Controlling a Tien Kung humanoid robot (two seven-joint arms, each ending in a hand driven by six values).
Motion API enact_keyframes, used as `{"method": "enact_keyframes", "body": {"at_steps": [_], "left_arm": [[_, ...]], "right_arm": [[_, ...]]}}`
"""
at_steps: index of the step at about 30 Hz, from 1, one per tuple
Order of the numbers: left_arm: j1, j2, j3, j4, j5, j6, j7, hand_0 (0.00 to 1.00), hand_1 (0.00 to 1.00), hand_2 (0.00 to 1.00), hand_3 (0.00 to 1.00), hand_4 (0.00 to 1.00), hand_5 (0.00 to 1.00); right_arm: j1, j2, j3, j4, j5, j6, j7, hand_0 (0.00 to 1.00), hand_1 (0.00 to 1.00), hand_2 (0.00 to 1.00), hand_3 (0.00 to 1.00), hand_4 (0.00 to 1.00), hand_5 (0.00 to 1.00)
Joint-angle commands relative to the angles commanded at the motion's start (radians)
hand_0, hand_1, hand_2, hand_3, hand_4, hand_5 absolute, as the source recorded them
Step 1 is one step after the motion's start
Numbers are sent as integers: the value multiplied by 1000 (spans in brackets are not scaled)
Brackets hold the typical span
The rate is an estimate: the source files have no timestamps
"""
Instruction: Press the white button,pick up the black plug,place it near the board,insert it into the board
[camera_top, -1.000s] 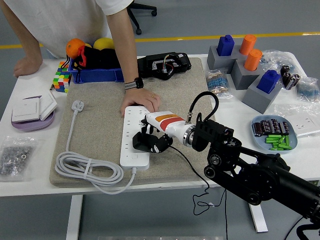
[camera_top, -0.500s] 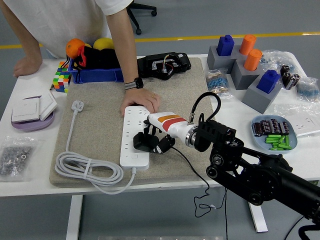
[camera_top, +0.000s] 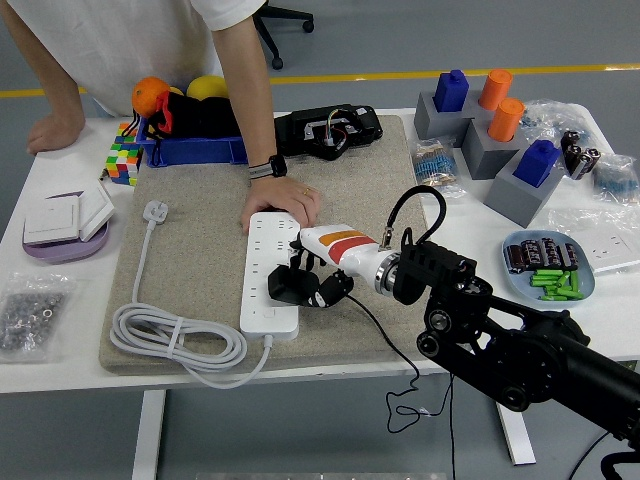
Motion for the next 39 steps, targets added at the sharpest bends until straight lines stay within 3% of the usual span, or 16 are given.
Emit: {"method": "enact_keyframes", "body": {"at_steps": [39], "left_arm": [[-7, -1, -5, 0, -6, 2, -3, 622, 625, 630, 686, 518, 373]], "right_arm": [[-2, -8, 12, -23, -13, -20, 41, 469, 453, 504, 504, 908, 2]]}}
